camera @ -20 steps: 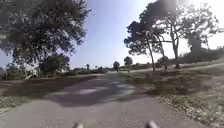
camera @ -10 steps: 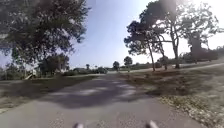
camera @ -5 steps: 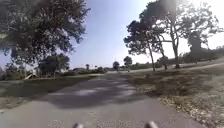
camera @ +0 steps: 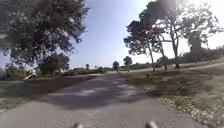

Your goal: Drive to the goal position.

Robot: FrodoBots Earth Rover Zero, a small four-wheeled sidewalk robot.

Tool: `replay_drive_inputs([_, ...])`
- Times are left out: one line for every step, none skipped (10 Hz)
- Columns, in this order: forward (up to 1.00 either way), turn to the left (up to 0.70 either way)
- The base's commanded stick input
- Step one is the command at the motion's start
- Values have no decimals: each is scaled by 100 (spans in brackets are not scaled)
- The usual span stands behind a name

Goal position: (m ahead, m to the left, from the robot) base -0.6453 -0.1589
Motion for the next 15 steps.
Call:
replay_drive_inputs([11, -1])
replay_drive_inputs([11, -1])
replay_drive_inputs([10, -1])
replay_drive_inputs([11, -1])
replay_drive_inputs([11, -1])
replay_drive_inputs([11, -1])
replay_drive_inputs([11, -1])
replay_drive_inputs([10, -1])
replay_drive_inputs([11, 0])
replay_drive_inputs([11, 0])
replay_drive_inputs([11, -1])
replay_drive_inputs([11, -1])
replay_drive_inputs([10, -1])
replay_drive_inputs([10, -1])
replay_drive_inputs([10, -1])
